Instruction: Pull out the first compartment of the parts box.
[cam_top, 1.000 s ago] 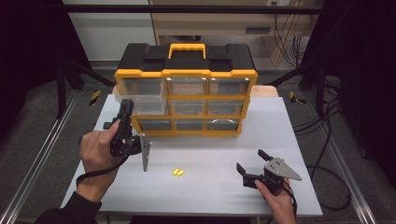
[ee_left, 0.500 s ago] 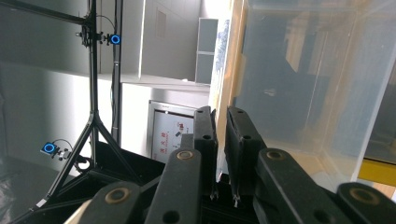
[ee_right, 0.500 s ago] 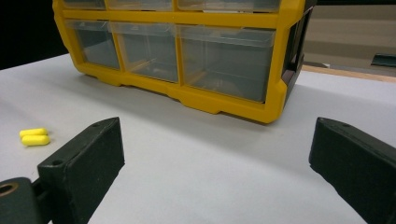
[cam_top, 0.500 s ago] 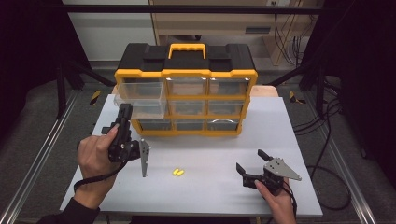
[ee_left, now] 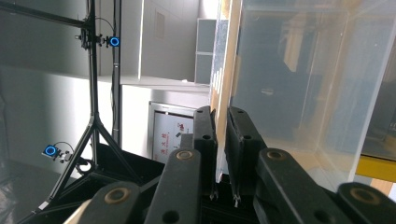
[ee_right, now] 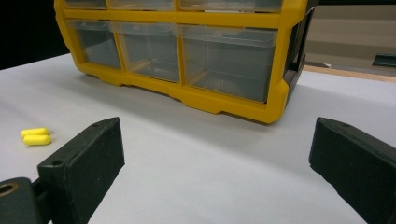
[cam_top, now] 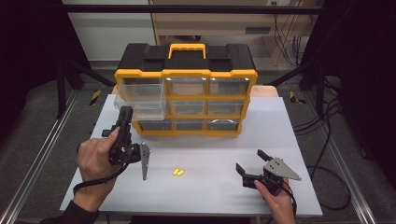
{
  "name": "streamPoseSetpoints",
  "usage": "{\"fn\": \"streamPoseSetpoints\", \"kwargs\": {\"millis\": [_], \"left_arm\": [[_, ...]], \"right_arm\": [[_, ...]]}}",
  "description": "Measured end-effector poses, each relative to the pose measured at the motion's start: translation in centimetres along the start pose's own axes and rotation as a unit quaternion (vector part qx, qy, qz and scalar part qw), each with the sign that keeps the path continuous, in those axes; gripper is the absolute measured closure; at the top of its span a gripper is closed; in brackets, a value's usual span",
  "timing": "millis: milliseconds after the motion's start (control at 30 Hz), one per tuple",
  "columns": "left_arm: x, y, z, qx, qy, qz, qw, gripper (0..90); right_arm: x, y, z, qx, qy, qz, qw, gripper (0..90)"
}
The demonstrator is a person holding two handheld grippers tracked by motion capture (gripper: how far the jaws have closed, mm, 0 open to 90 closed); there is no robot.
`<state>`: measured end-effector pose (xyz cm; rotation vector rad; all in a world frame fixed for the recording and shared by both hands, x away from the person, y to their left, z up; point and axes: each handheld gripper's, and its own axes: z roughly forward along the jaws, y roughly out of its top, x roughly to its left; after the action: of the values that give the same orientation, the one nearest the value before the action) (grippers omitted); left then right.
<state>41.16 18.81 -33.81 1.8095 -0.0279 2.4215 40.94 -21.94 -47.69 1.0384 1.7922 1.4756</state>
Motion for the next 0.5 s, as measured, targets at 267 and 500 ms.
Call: {"fn": "streamPoseSetpoints", "kwargs": {"millis": [267,500], "left_arm": [[-0.22,-0.01,0.08,0.004,-0.001,0.009,0.9999,82.4],[-0.09,-0.03,0.04,0.005,-0.005,0.001,1.0000,81.7]], "right_arm": [[0.01,0.00,0.01,0.000,0.000,0.000,1.0000,3.6],[0.06,0.01,0.00,0.001,0.001,0.001,1.0000,3.6]]}}
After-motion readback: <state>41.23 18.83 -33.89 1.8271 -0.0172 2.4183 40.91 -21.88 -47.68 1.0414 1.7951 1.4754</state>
